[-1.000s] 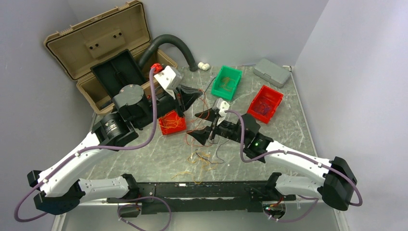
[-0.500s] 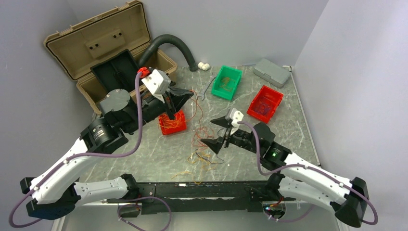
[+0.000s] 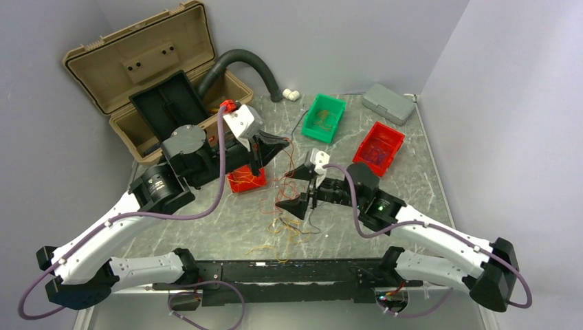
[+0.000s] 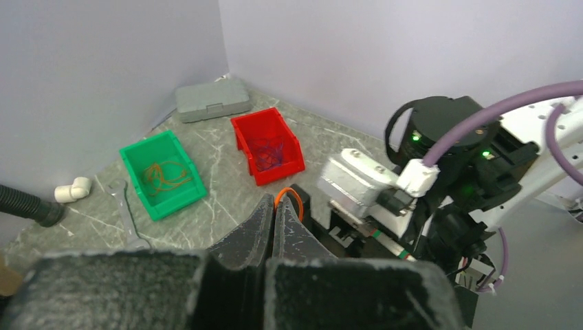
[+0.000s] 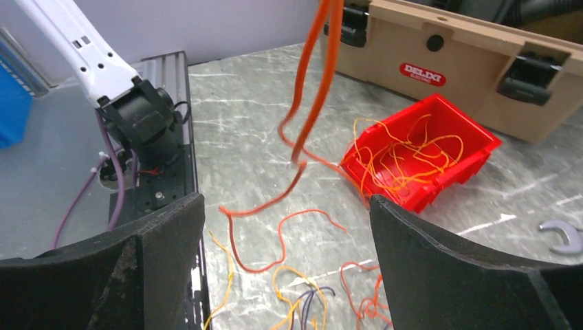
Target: Untangle the cables
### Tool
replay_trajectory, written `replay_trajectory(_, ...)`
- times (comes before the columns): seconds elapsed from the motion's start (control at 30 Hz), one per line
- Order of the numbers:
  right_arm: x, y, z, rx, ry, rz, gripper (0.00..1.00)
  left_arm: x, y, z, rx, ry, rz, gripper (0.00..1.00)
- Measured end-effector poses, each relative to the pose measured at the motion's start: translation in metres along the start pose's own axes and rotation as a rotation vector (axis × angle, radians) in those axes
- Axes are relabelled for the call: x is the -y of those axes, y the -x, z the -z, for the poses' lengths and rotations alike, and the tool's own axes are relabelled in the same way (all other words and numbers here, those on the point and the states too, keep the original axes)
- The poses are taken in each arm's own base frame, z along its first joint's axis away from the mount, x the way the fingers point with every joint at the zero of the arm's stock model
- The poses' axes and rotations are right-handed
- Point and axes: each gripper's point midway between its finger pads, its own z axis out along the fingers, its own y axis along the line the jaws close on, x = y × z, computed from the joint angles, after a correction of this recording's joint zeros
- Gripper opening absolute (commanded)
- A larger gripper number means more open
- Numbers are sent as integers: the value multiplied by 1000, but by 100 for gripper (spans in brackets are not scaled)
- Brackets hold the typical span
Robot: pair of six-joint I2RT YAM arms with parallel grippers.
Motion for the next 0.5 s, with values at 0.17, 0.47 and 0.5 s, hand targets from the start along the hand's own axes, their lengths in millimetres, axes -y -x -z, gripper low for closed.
replay_trajectory(0.17,2,1,-19,4,33,2,90,6,0,0,-2,-31,11,0)
replay_trajectory(0.47,16,-3,-39,21,2,-2,25,19,0,4,-6,-96,38,0)
replay_trajectory(0.5,16,-1,-40,32,2,1,10,20,0,5,-4,-103,41,0)
